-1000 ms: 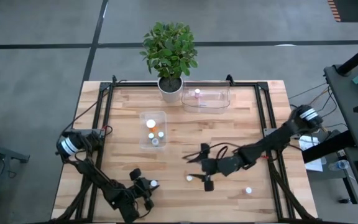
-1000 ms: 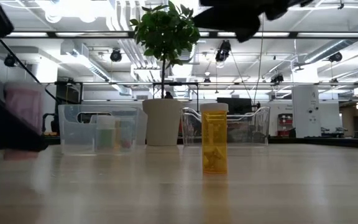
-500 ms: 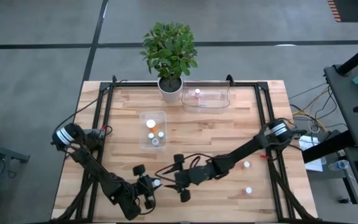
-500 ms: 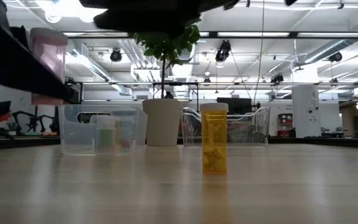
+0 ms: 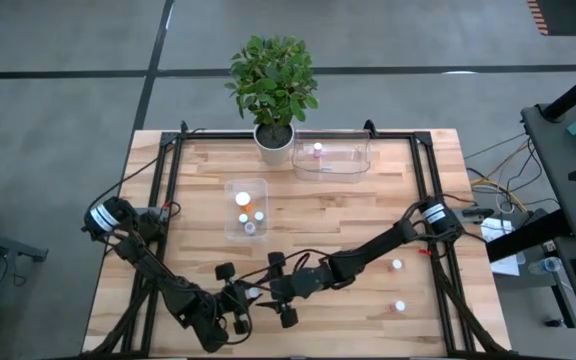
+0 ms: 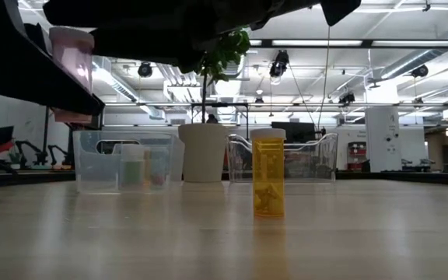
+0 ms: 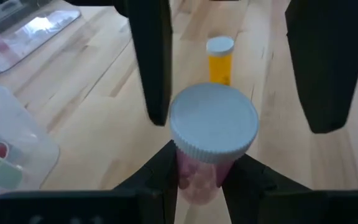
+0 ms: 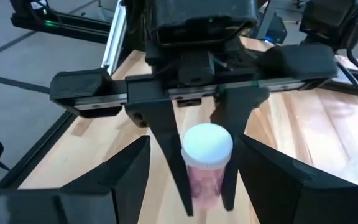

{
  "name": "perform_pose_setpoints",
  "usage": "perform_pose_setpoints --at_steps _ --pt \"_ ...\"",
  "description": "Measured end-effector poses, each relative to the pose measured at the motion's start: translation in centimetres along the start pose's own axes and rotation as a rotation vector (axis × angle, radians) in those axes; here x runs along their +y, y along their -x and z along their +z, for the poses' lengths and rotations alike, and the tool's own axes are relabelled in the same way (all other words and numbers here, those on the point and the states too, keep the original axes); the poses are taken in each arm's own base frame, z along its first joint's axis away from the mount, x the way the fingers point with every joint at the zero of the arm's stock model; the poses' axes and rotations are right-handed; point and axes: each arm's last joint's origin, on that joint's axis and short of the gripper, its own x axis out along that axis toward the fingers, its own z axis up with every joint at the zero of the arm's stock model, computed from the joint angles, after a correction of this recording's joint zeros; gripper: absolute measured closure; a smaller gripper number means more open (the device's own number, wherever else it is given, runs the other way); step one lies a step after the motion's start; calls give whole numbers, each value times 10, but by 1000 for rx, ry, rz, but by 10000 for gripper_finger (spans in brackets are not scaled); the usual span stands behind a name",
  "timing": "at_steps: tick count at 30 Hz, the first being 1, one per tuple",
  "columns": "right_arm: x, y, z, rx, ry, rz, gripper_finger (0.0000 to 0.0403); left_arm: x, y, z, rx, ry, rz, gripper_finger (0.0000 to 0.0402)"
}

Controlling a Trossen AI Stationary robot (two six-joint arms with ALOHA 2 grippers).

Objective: Pick and place medicine bottles into bin by pill shape (circle, oval)
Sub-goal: Put the left pink pill bottle into the top transparent bin

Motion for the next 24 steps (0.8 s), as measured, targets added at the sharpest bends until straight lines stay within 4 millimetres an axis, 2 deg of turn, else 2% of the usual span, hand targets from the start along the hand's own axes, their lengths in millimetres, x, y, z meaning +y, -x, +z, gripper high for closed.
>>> perform_pose_setpoints --at_steps 9,20,24 --pt "-1 0 1 -4 -4 -3 185 -2 0 7 -22 -47 3 320" --pt "-1 0 0 -3 -4 -3 279 -3 0 7 -23 -48 3 320" --pt "-1 0 0 -2 -4 -3 300 -3 0 7 -23 -46 3 317"
